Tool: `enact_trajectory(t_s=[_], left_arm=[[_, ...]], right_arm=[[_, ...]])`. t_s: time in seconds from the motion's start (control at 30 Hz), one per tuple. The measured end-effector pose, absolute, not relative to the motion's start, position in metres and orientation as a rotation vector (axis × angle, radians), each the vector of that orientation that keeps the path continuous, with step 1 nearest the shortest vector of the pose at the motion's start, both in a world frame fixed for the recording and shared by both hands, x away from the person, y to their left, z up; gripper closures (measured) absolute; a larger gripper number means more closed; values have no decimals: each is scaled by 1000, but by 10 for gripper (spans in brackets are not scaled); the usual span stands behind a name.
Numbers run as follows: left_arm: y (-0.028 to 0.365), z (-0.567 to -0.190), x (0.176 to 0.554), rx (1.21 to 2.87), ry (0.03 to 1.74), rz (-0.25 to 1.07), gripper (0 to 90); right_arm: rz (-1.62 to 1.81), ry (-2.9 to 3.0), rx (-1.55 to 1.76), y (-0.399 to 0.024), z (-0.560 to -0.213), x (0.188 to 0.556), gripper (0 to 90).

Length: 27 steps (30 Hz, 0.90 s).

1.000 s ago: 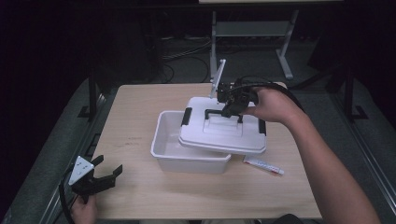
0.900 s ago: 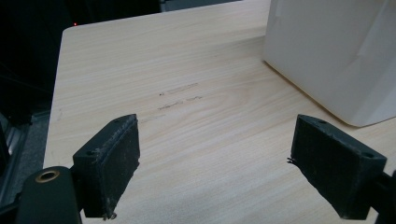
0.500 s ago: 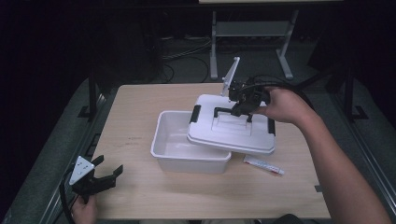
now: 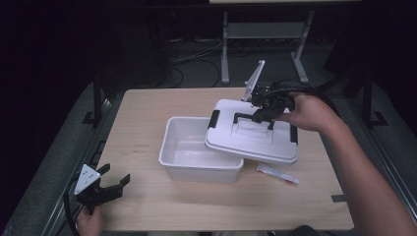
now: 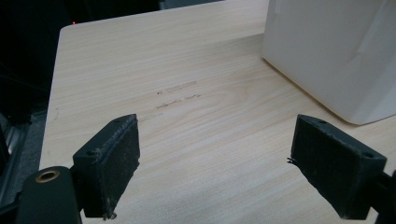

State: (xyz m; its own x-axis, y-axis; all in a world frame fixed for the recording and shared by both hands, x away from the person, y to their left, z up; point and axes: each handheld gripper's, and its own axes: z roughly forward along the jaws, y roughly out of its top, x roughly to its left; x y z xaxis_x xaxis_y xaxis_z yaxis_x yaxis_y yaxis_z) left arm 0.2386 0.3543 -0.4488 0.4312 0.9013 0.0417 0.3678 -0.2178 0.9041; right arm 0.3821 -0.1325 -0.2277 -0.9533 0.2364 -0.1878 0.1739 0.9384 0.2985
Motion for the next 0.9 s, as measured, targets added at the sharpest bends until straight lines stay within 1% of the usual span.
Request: enact_trajectory(t_s=[0.43,0.9], left_arm=[[354,-449,239,1791,1090,748,151],[354,-449,239,1791,1094,752,151]], right_arm=[[421,2858,381,-159,-228,381,842],[434,2855,455,-190,-236,386,842]])
